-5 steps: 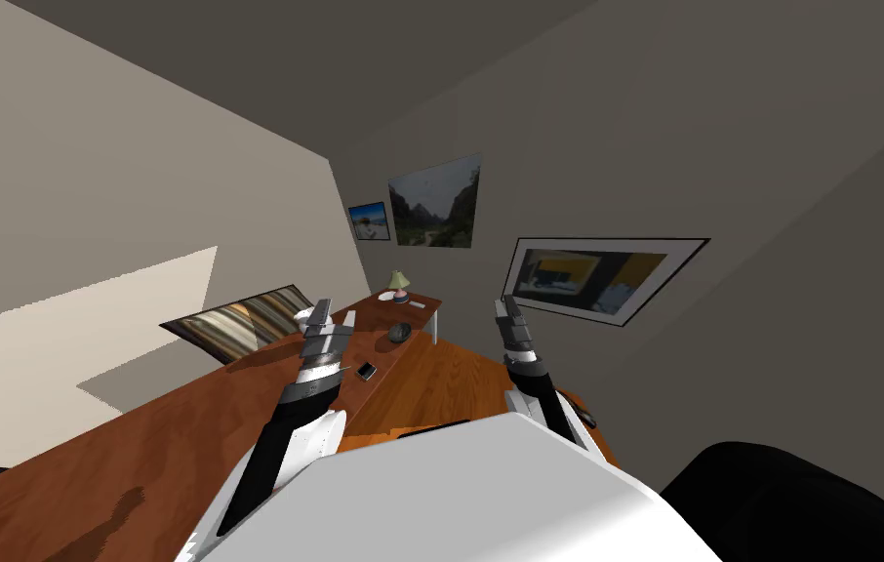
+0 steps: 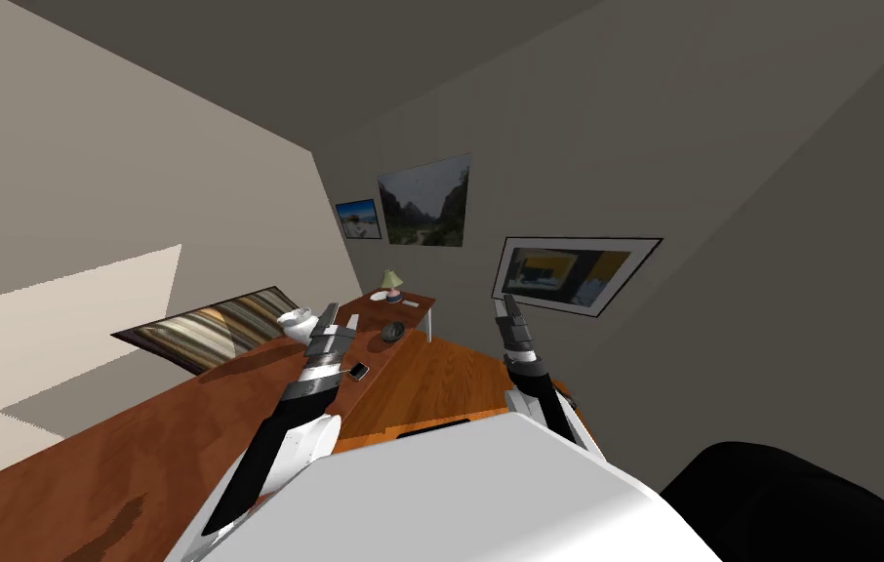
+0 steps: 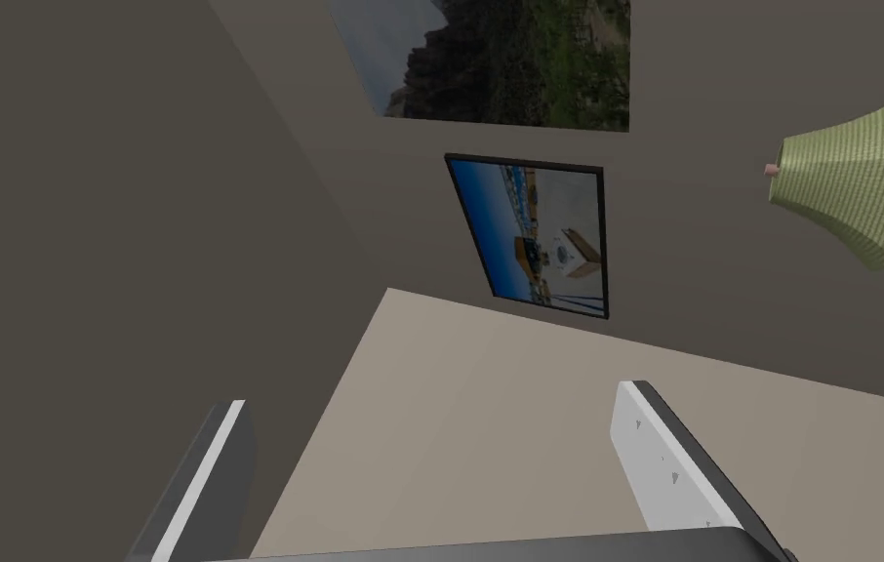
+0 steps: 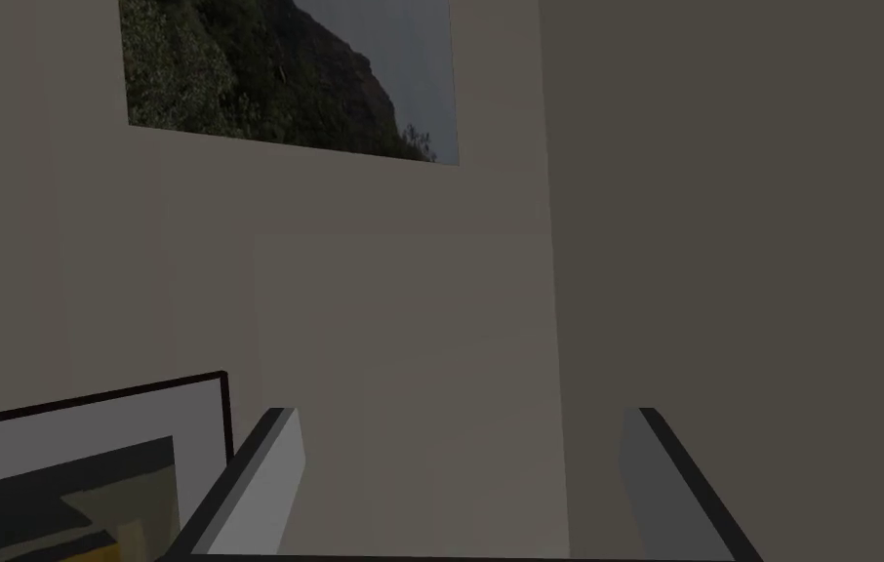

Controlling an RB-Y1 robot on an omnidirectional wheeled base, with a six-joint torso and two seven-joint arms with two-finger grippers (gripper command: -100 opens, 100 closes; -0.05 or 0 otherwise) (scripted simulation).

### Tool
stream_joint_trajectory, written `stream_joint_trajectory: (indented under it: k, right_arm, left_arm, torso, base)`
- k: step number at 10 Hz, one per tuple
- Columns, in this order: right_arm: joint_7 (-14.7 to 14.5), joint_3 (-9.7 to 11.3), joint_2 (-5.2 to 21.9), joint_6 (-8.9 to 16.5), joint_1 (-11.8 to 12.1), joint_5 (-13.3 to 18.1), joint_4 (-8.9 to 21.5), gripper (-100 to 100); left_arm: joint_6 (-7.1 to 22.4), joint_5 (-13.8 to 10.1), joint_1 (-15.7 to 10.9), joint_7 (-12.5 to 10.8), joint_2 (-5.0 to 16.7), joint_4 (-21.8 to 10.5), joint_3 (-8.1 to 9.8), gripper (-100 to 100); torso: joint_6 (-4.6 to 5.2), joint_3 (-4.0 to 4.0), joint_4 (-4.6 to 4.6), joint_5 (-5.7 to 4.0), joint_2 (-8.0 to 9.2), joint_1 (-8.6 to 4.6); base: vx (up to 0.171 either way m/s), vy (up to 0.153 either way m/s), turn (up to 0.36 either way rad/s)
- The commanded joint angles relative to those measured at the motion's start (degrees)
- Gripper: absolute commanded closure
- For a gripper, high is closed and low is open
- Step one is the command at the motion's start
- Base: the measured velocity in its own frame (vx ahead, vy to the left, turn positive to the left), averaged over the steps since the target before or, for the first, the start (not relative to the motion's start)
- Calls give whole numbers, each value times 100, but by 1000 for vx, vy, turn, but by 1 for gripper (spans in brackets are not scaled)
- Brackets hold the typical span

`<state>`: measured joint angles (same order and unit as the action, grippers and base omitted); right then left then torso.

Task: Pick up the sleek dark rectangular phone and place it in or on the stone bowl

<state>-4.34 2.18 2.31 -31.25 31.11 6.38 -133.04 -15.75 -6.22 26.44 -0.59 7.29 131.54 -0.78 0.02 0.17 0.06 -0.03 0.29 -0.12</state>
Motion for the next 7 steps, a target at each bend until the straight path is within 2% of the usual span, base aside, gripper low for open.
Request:
stream_joint_trajectory:
  k: [1, 2, 3, 5, 6, 7]
  right_arm:
    - [0, 0, 0, 0, 0, 0, 0, 0]
    - [0, 0, 0, 0, 0, 0, 0, 0]
    - [0, 0, 0, 0, 0, 0, 0, 0]
    - [0, 0, 0, 0, 1, 0, 0, 0]
    - [0, 0, 0, 0, 1, 0, 0, 0]
    - [0, 0, 0, 0, 1, 0, 0, 0]
  left_arm:
    - [286, -286, 11, 12, 97, -19, -26, -100]
    - [428, -459, 27, 16, 164, -45, -33, -100]
    - [473, -491, 27, 16, 164, -45, -33, -100]
    - [866, -881, 67, 29, 296, -110, -41, -100]
    - [876, -907, 67, 29, 296, -110, -41, -100]
    - [1085, -1119, 93, 37, 360, -151, -42, -100]
  torso:
    - [0, 0, 0, 0, 0, 0]
    - [0, 0, 0, 0, 1, 0]
    - [0, 1, 0, 0, 1, -1]
    - [0, -7, -3, 1, -12, 2]
    - [-1, -7, -3, 0, -12, -1]
    - [-2, -8, -3, 0, -15, 2]
  base:
    - [-75, -35, -162]
    - [-74, -39, -171]
    - [-39, -27, -43]
    - [-35, -40, -134]
    - [-28, -34, -56]
    - [-31, -31, -110]
